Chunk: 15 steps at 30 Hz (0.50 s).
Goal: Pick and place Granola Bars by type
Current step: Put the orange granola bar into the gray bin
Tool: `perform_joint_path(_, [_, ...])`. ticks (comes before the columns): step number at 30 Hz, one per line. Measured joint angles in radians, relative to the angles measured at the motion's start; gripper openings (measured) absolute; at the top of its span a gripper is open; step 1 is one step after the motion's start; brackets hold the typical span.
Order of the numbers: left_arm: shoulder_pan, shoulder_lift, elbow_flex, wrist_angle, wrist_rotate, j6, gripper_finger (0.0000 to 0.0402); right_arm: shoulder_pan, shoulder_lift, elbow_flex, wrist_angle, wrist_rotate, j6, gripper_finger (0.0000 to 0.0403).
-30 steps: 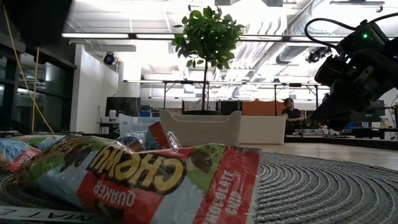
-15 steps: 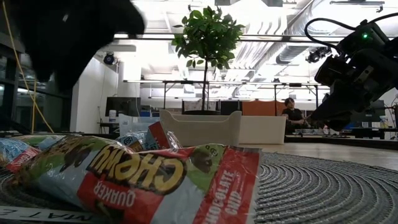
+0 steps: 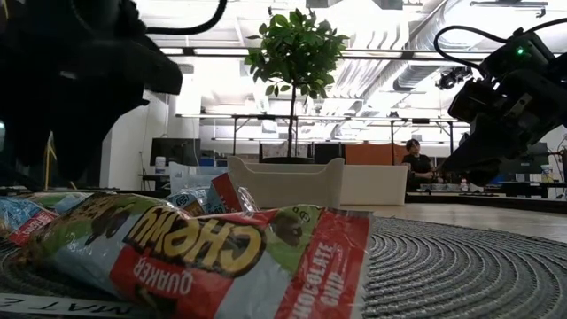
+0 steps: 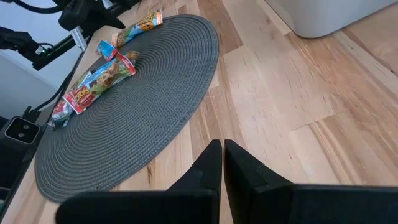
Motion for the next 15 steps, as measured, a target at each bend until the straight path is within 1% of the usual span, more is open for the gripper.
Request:
perform_joint_path(5, [0.0, -0.071, -0.131, 0.169, 0.002, -0.067, 0.0253, 0.0, 0.0, 0.0, 0.0, 0.0, 0.0, 0.0])
perform_joint_path(7, [0.0, -0.095, -0.177, 0.212, 0.005, -0.089, 0.0253, 0.0, 0.0, 0.0, 0.0, 0.0, 0.0, 0.0])
perform_joint_path(13, [0.0, -0.123, -0.233, 0.246, 0.012, -0.112, 0.0253, 0.0, 0.0, 0.0, 0.0, 0.0, 0.0, 0.0])
perform_joint_path(15, [0.0, -0.124, -0.256, 0.29, 0.024, -0.116, 0.0253, 0.0, 0.0, 0.0, 0.0, 0.0, 0.0, 0.0])
